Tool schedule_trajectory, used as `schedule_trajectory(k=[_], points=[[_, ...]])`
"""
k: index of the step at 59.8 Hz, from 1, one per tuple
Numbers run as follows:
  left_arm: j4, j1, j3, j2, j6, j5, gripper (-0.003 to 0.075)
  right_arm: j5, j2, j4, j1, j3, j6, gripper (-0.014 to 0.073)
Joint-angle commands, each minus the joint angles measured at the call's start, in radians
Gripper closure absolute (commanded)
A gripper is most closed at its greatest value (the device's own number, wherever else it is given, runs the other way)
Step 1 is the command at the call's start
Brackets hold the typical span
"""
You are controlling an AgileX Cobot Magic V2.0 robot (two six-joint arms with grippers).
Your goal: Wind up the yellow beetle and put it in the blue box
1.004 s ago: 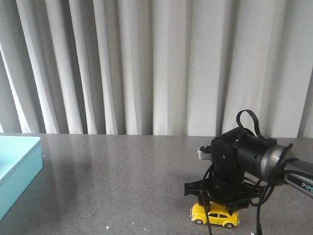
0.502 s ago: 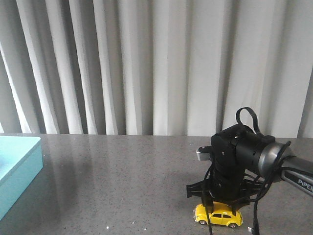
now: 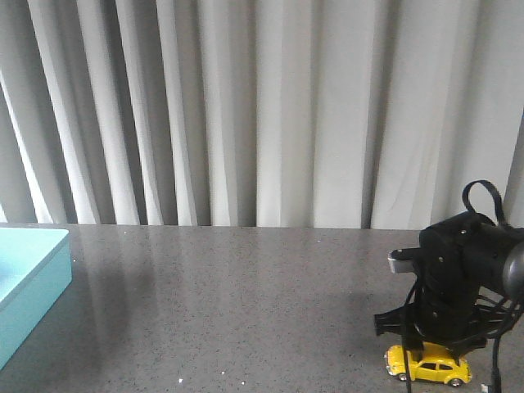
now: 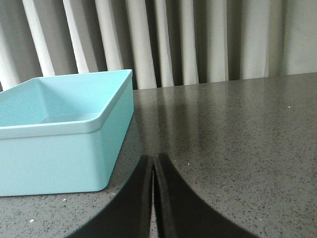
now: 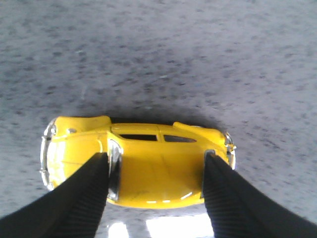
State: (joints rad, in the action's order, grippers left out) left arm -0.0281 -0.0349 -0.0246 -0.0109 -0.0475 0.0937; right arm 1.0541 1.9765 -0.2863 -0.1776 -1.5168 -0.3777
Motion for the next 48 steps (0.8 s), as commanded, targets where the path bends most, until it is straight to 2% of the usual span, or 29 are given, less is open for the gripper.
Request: schedule_trajectory(k=[1, 11, 21, 48], points=[[-0.002, 0.005, 0.014, -0.006, 0.008, -0.075, 0.0726, 0.223, 0.109, -0.171, 0.071, 0.132, 0.032, 0.0300], [-0.002, 0.005, 0.014, -0.006, 0.008, -0.075, 0.0726, 0.222, 0.109, -0.243, 0.140, 0.165, 0.052, 0.0300], [-0.002, 0.005, 0.014, -0.006, 0.008, -0.075, 0.0726, 0.206, 0.103, -0.256, 0.198, 0.165, 0.058, 0.0300], [-0.002, 0.005, 0.014, -0.006, 0.008, -0.075, 0.0726, 0.143, 0.093, -0.252, 0.211, 0.140, 0.082, 0.0300]])
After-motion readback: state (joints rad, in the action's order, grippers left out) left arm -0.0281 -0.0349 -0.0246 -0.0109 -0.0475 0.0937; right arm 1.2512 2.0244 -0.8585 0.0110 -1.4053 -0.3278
